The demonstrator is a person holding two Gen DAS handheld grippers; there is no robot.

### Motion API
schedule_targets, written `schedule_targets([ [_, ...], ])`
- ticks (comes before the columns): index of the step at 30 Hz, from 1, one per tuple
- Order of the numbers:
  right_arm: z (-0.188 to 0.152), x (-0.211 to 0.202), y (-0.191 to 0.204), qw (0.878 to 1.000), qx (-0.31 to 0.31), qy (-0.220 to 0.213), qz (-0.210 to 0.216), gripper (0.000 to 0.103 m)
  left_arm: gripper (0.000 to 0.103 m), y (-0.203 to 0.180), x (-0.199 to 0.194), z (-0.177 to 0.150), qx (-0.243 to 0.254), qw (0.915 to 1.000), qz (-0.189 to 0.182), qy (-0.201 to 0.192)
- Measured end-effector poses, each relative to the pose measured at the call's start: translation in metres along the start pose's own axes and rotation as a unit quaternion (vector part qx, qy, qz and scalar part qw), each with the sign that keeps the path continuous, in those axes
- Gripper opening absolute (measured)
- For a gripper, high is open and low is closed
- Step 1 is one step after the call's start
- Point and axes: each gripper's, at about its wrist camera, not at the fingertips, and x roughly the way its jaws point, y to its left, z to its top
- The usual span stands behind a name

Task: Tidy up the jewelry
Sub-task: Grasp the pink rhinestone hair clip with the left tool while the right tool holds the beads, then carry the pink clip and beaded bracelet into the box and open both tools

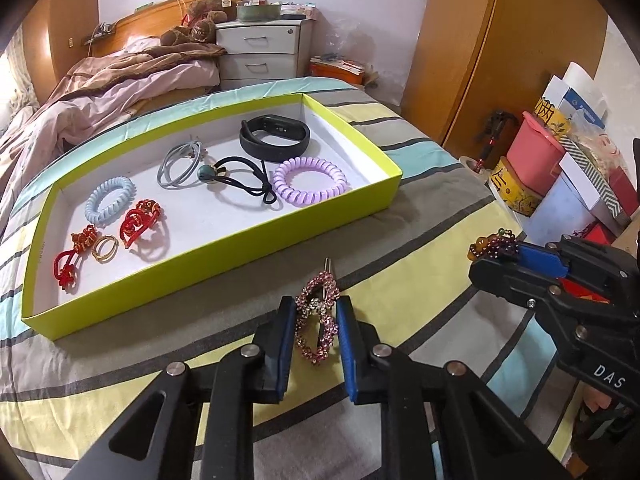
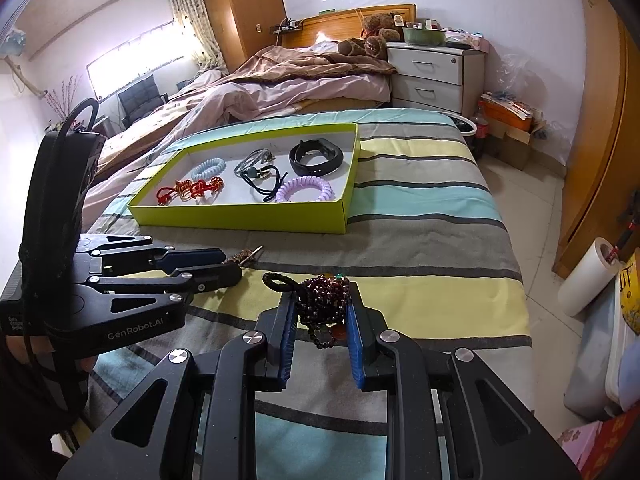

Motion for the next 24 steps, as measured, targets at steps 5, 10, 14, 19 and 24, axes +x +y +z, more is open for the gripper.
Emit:
schedule_targets([
  [5, -0.001, -0.002, 0.0, 1.0, 0.002, -0.001, -0.001, 0.023, 0.014, 0.001, -0.006, -0.002, -0.004, 0.9999, 0.005, -0.009],
  [10, -0.002, -0.006, 0.003, 1.0, 0.005, -0.005, -0.004, 0.023, 0.014, 0.004, -0.014, -0.006, -0.008, 0.9999, 0.007, -0.014],
  [14, -0.003, -0.009, 0.006, 1.0, 0.007, -0.007, -0.004, 0.023, 0.01, 0.006, -0.021, -0.01, -0.012, 0.9997, 0.005, -0.019],
  [19, -0.005, -0.013, 0.012, 1.0, 0.004, -0.011, -0.003, 0.023, 0.01, 0.009, -0.026, -0.016, -0.019, 0.9995, 0.008, -0.023],
  [24, -0.006, -0.016, 0.015, 1.0, 0.006, -0.014, -0.002, 0.023, 0.01, 0.014, -0.033, -0.02, -0.026, 0.9992, 0.009, -0.028],
])
